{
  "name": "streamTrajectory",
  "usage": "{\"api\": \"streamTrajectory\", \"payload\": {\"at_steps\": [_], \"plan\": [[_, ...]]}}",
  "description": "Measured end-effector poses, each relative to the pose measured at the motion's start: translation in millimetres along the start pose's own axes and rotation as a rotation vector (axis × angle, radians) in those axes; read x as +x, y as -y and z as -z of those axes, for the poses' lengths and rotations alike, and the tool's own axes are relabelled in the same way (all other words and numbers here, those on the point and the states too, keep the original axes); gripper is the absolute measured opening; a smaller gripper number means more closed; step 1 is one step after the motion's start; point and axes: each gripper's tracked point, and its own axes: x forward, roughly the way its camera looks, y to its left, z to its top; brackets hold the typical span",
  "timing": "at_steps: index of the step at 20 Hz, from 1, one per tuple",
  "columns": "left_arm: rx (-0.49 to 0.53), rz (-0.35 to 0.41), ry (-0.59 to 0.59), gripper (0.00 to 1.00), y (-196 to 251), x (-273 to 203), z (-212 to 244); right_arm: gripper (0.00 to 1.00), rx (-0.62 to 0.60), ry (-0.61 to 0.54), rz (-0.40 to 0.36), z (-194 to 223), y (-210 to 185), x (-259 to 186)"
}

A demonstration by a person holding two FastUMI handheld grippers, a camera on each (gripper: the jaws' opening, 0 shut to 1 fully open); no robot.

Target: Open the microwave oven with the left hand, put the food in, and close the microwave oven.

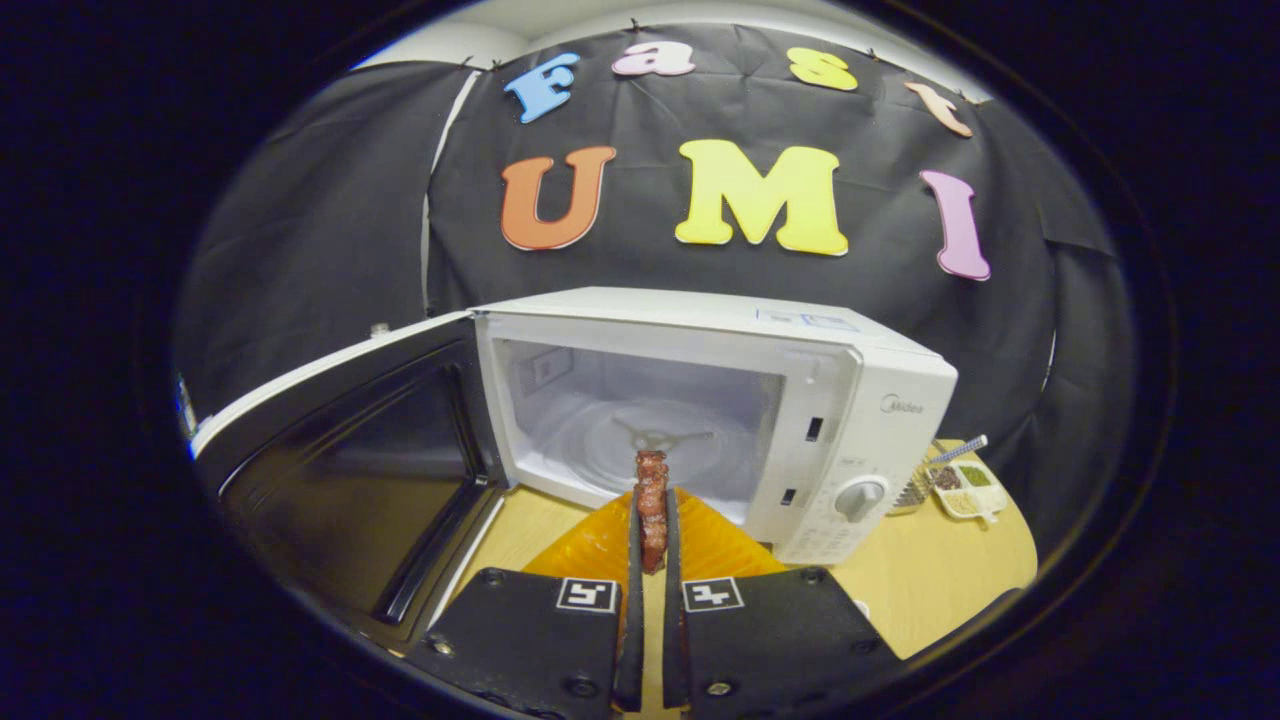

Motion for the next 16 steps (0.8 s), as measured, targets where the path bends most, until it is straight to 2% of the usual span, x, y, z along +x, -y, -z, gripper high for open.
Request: {"api": "streamTrajectory", "payload": {"at_steps": [7,11,16], "plan": [[-0.035,-0.029,-0.017,0.93,-23.0,22.3,8.3,0.11,0.146,0.030,-0.008,-20.3,-23.7,71.0],[-0.059,-0.038,-0.032,0.93,-29.2,29.0,18.4,0.11,0.182,0.088,0.024,-31.2,-28.7,107.4],[-0.056,-0.055,-0.053,0.93,-41.4,29.8,27.5,0.11,0.330,0.075,0.054,-30.0,-31.4,145.0]]}}
